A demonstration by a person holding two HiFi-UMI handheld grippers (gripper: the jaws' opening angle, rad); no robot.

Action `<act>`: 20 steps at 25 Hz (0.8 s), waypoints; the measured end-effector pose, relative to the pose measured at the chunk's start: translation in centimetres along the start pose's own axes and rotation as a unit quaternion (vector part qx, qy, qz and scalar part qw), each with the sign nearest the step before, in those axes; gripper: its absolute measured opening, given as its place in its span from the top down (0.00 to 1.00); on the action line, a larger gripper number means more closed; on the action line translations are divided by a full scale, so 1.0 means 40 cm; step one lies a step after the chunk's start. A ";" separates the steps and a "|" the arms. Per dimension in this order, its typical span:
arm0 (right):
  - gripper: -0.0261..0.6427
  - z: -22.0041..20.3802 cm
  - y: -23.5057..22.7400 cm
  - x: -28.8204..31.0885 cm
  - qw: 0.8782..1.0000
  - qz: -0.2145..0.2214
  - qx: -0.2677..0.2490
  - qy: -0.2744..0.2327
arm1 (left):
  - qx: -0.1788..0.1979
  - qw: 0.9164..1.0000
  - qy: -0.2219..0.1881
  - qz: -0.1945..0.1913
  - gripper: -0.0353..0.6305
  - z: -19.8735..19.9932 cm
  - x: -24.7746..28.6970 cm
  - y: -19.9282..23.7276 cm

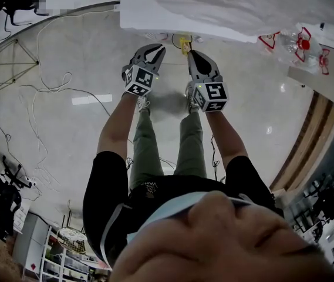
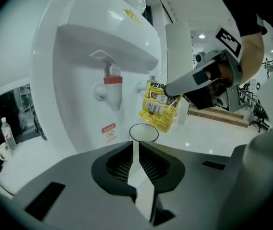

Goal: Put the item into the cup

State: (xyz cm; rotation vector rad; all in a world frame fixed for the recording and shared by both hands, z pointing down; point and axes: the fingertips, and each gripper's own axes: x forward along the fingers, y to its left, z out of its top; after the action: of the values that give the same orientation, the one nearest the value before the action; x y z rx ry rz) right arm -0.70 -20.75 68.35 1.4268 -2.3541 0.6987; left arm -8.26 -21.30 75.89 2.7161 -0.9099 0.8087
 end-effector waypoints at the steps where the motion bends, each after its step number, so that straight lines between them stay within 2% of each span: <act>1: 0.90 0.001 -0.003 0.007 1.000 -0.002 0.001 -0.001 | 0.003 1.000 0.002 -0.003 0.91 -0.004 0.008 0.001; 4: 0.90 0.000 -0.015 0.019 1.000 -0.006 0.003 -0.005 | 0.013 1.000 0.007 -0.012 0.89 -0.016 0.030 0.001; 7: 0.90 -0.006 -0.022 0.028 1.000 -0.006 0.000 -0.009 | 0.025 0.999 0.017 -0.021 0.78 -0.035 0.046 -0.001; 20: 0.90 -0.033 -0.028 0.088 0.999 -0.004 -0.037 -0.018 | 0.071 0.996 0.037 -0.048 0.70 -0.091 0.114 0.011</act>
State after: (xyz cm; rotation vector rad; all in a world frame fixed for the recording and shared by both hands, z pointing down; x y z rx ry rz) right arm -1.34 -23.09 71.44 1.4289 -2.3729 0.5827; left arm -7.11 -22.82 81.42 2.8030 -0.7271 0.9834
